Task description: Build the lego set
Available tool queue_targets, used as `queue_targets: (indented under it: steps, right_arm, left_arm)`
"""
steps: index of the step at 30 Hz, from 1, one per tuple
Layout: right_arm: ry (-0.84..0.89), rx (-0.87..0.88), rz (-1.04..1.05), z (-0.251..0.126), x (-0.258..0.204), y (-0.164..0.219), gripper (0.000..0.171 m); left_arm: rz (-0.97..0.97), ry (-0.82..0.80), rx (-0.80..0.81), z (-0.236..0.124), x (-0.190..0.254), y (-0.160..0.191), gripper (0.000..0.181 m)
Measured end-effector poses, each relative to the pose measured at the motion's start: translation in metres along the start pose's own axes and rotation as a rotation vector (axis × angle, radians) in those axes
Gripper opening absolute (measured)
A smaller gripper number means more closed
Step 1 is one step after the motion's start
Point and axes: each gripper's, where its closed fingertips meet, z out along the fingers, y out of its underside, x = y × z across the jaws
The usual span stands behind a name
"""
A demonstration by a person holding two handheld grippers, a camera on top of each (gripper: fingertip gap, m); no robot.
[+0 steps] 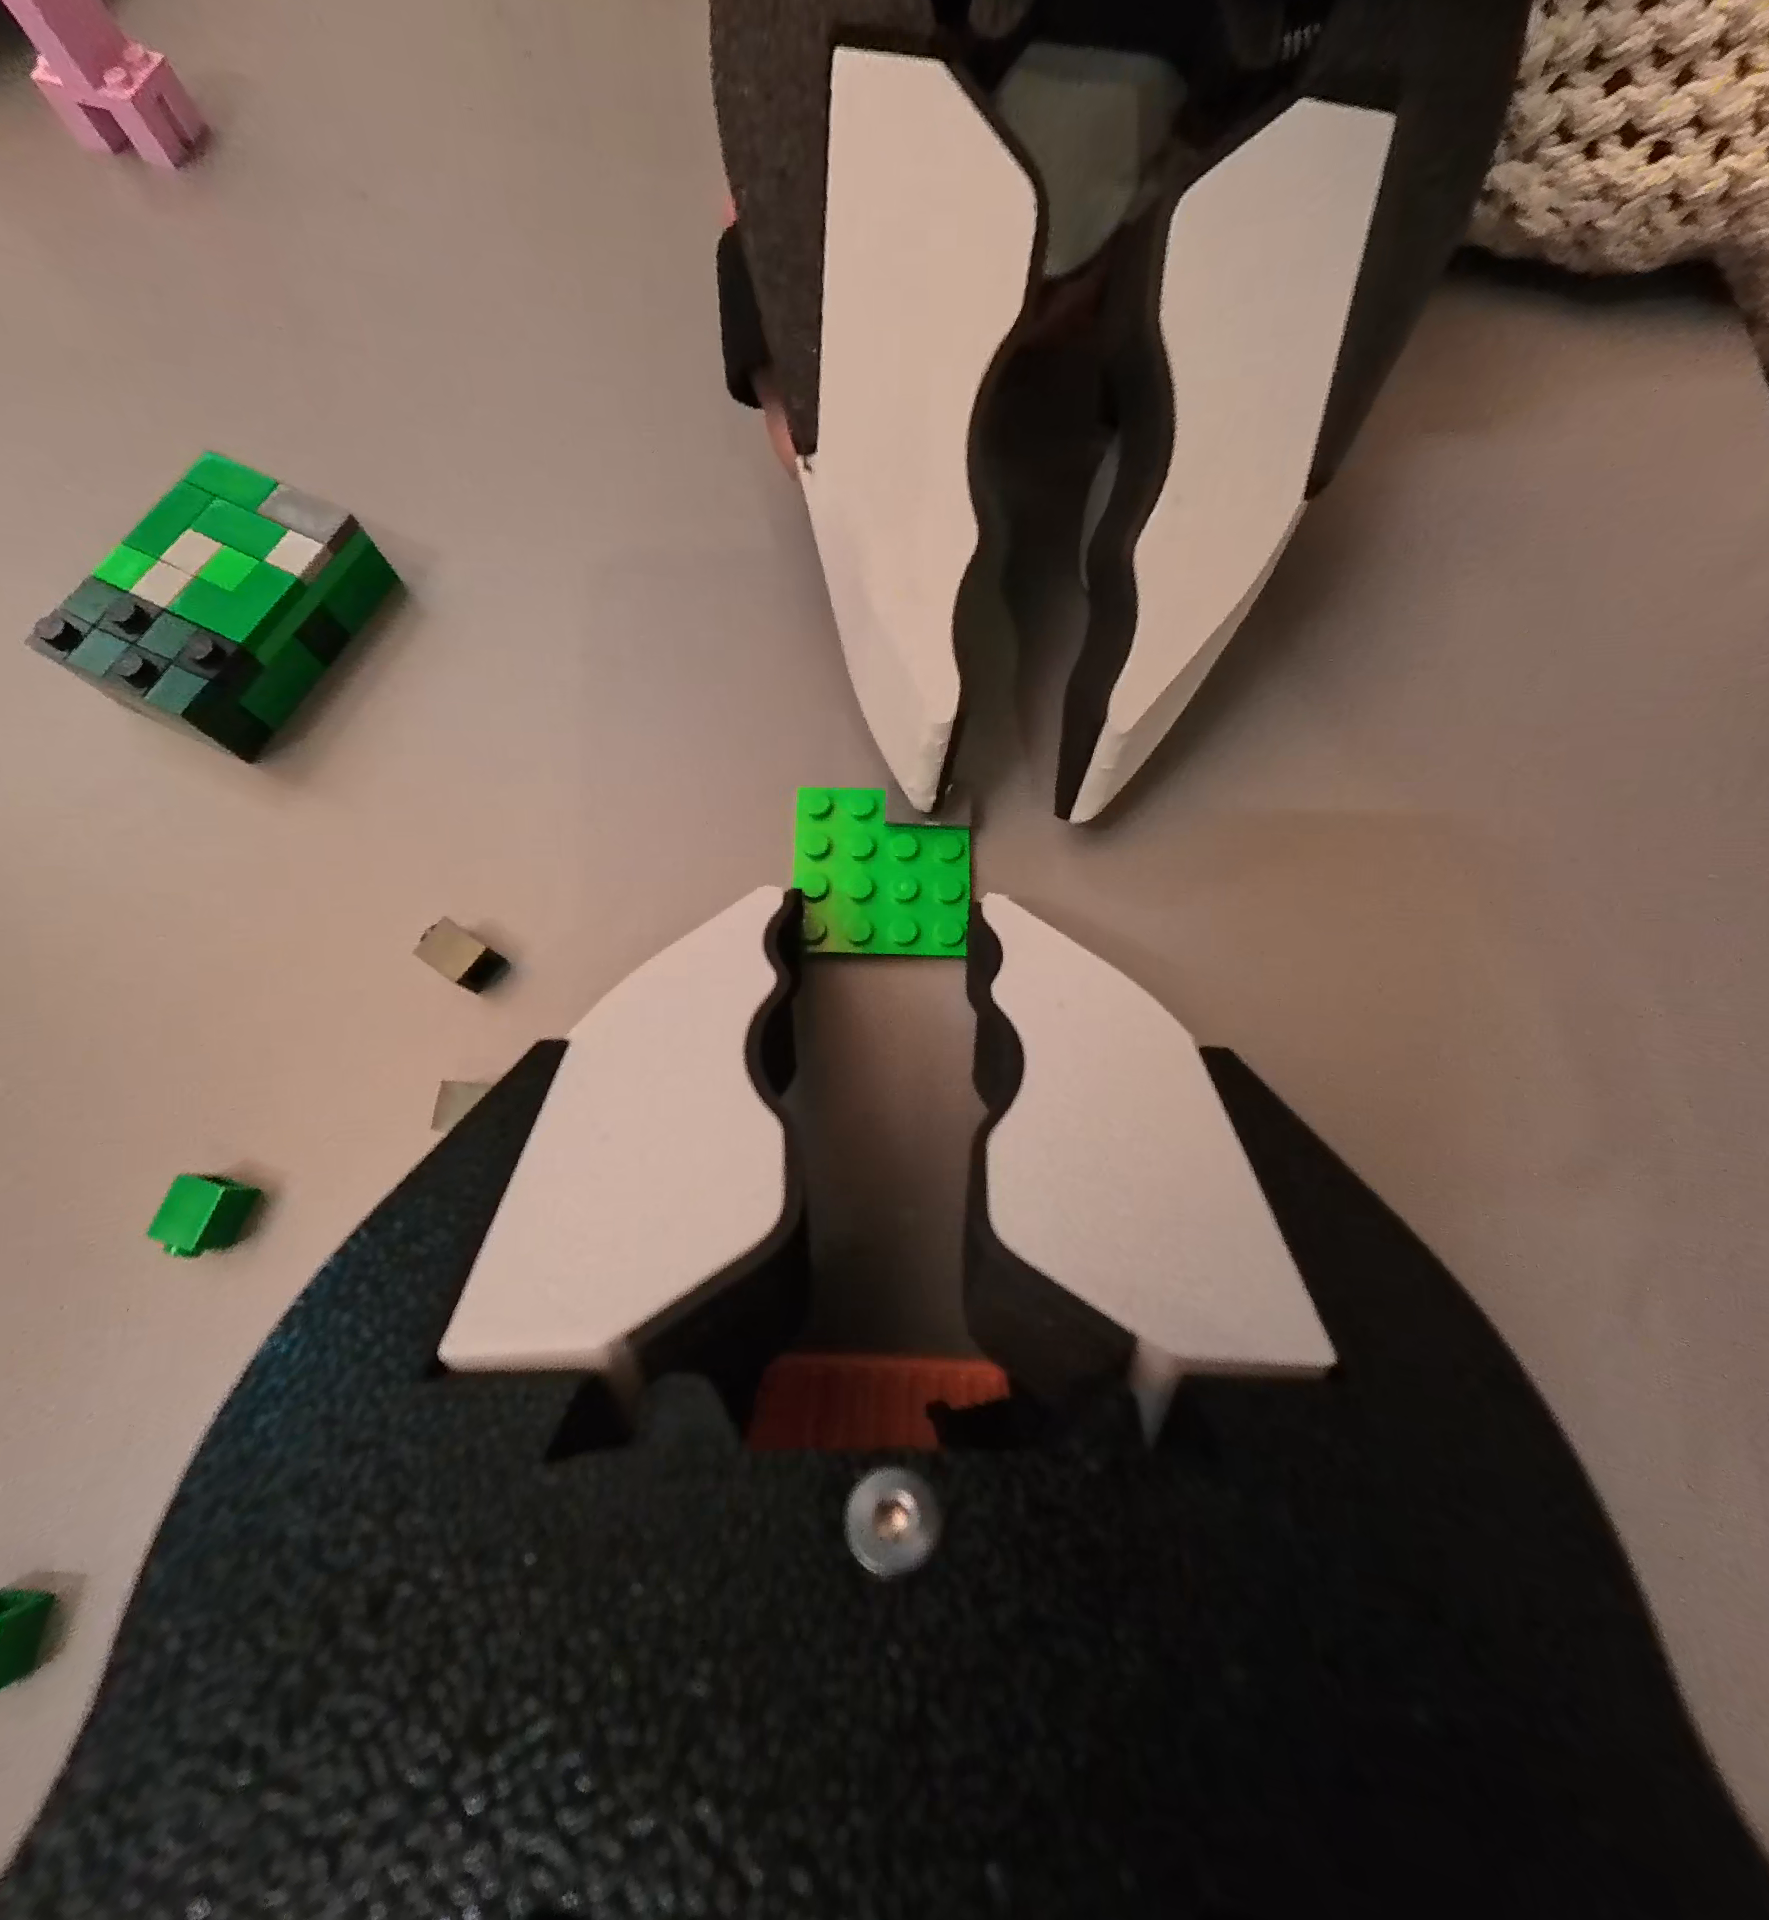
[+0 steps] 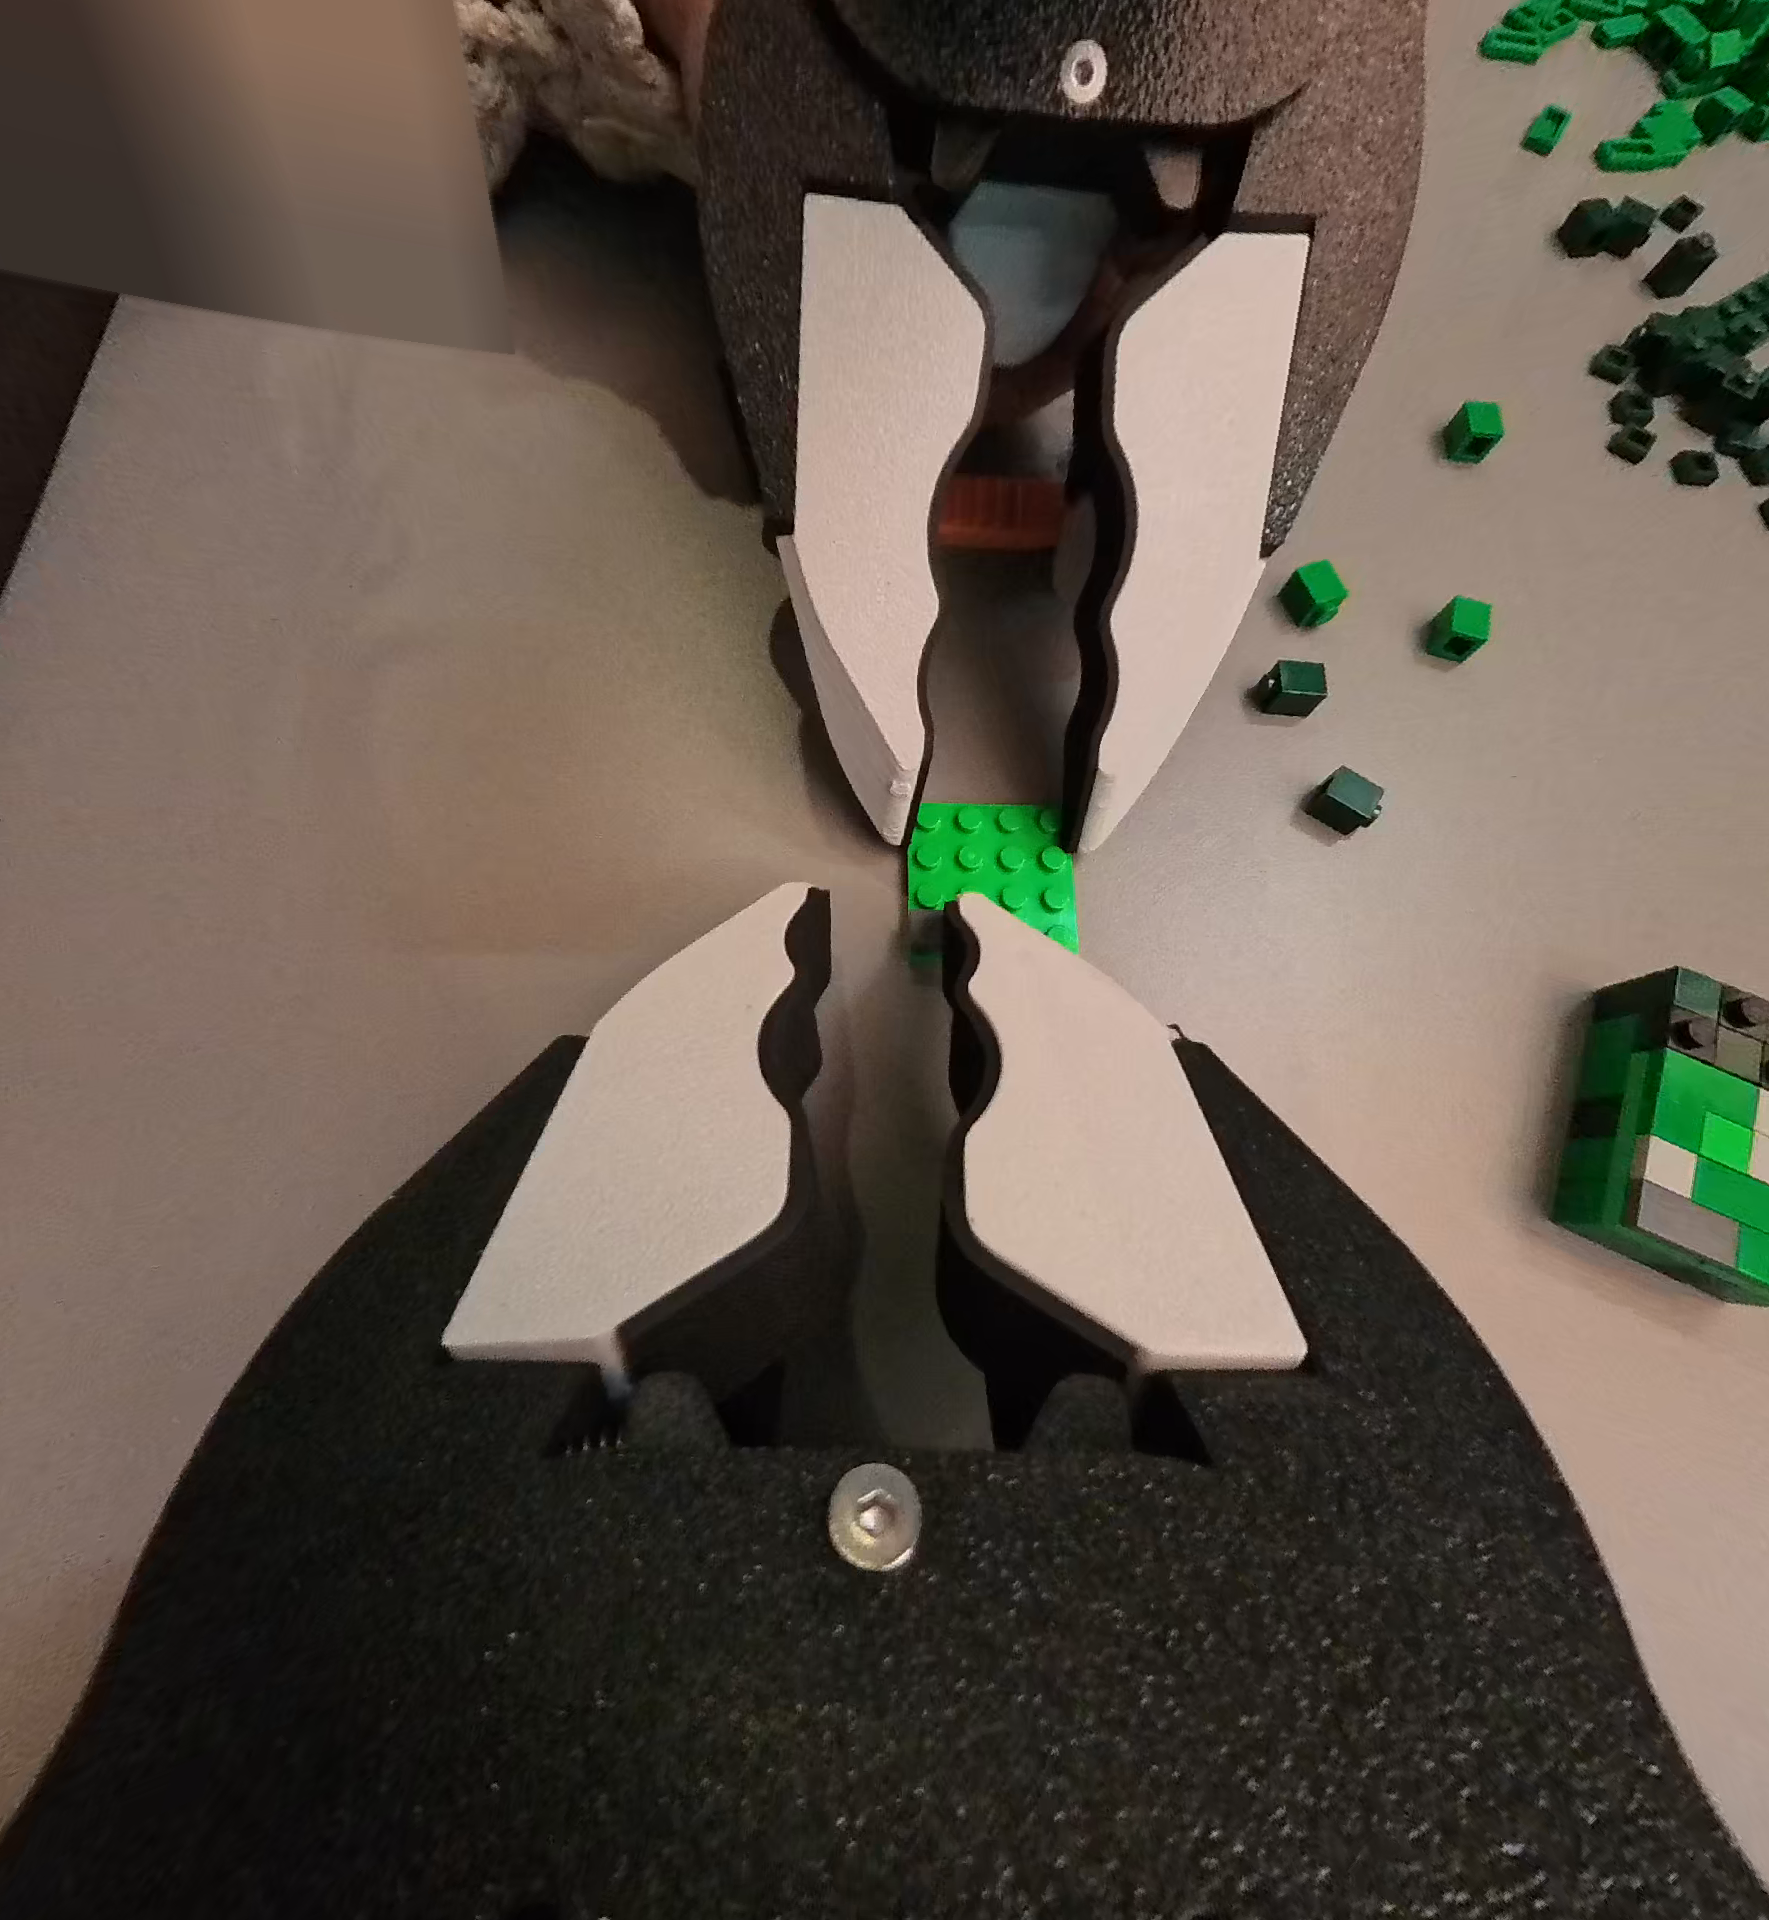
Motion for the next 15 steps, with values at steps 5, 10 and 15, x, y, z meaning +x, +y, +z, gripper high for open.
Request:
queue_targets:
  steps: [5,10,15]
  right_arm:
    - [0.004,0.003,0.005,-0.001,0.001,0.0,0.02]
    - [0.006,0.033,0.012,-0.003,0.001,-0.003,0.021]
    - [0.063,0.121,0.043,-0.019,0.013,-0.01,0.024]
  left_arm:
    - [0.001,-0.001,0.0,0.0,0.0,0.0,0.03]
    - [0.005,-0.004,0.0,0.0,0.0,0.0,0.03]
    - [0.018,0.005,0.001,0.0,0.001,0.0,0.03]
